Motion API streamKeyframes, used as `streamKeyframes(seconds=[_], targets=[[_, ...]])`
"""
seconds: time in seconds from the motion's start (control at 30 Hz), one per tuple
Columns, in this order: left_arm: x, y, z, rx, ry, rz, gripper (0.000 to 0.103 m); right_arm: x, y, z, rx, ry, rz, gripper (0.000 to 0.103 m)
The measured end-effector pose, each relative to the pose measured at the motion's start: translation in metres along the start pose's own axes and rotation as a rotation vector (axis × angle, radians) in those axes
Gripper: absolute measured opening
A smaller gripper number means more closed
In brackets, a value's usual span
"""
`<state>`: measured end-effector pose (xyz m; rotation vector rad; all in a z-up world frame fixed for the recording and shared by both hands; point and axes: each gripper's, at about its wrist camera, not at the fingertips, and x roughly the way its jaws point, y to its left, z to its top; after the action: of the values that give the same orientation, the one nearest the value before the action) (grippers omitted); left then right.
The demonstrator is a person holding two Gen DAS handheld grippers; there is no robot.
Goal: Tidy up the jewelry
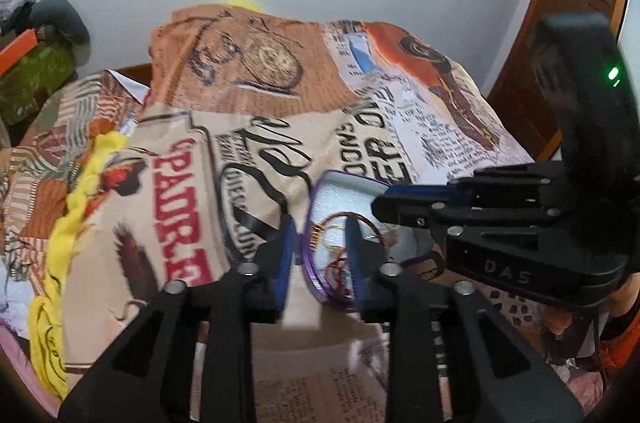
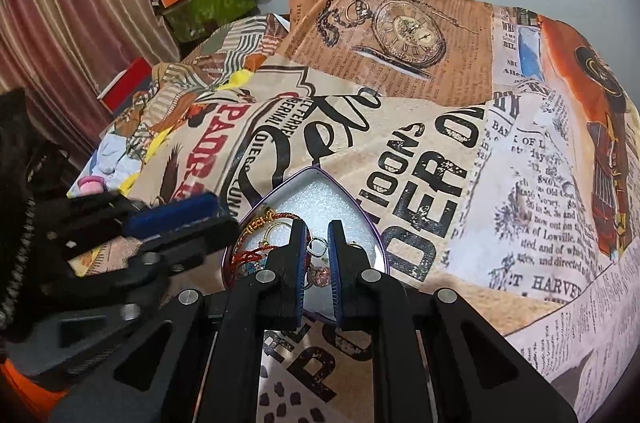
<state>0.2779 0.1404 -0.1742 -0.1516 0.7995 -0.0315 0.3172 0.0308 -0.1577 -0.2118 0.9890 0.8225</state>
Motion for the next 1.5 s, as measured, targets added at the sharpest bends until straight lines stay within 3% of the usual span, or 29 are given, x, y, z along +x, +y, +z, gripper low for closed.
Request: streamKeyframes(seconds=[0.23, 0.37, 0.5, 0.73, 0.9, 1.13, 1.33, 1.4, 1.5], targets=[[-0.010, 0.016, -0.002, -0.016, -0.004, 0.050, 0.035, 0.007, 0.006, 0.000, -0.031, 0.024, -0.041, 0.010], [-0.010, 0.022, -0.004, -0.033, 0.012, 0.057, 0.035, 0.001, 0.005, 0.001, -0.032, 0.009, -0.072, 0.021], [-0.019, 0.020, -0.004, -0.039, 0.005, 0.062, 0.035, -0.016, 0.006, 0.003, -0.026, -0.029, -0.083, 0.028], [-0.055, 0.004, 0.007, -0.025, -0.051, 0.054, 0.035, -0.071, 0.020, -0.001, -0.058, -0.128, -0.127, 0.029], [-0.105, -0.016, 0.017, -0.005, -0.145, 0.038, 0.035, -0.136, 0.037, -0.009, -0.068, -0.266, -0.158, 0.029], [-0.209, -0.055, 0.018, 0.066, -0.377, 0.047, 0.036, -0.248, 0.069, -0.038, -0.055, -0.528, -0.154, 0.029], [-0.292, -0.082, -0.004, 0.076, -0.595, 0.042, 0.054, -0.311, 0.102, -0.075, -0.060, -0.737, -0.187, 0.032], [-0.310, -0.090, -0.014, 0.080, -0.643, 0.049, 0.062, -0.322, 0.111, -0.089, -0.055, -0.787, -0.203, 0.047], [-0.327, -0.099, -0.031, 0.084, -0.694, 0.071, 0.085, -0.329, 0.122, -0.102, -0.052, -0.832, -0.247, 0.058]])
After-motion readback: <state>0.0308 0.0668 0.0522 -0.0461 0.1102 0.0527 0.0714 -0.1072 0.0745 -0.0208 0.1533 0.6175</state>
